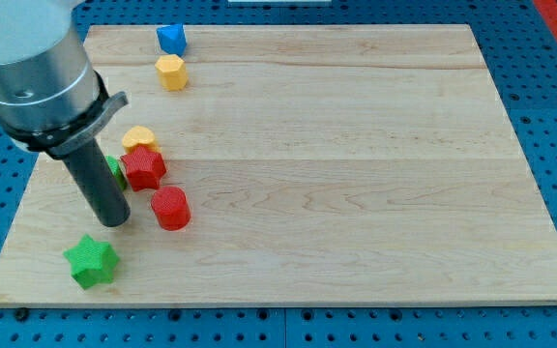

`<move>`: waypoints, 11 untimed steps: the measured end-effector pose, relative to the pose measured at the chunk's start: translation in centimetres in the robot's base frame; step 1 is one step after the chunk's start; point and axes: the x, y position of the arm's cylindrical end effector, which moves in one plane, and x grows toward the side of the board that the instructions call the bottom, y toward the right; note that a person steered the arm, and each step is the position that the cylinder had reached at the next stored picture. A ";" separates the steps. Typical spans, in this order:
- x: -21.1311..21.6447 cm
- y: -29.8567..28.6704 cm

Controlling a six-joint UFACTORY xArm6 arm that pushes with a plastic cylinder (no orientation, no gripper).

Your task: Move the red circle towards the center of the board

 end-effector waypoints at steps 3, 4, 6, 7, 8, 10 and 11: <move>-2.9 -0.3; -0.6 0.7; 1.3 5.9; 1.5 8.2; 1.5 9.9; 0.0 15.5; -2.5 15.6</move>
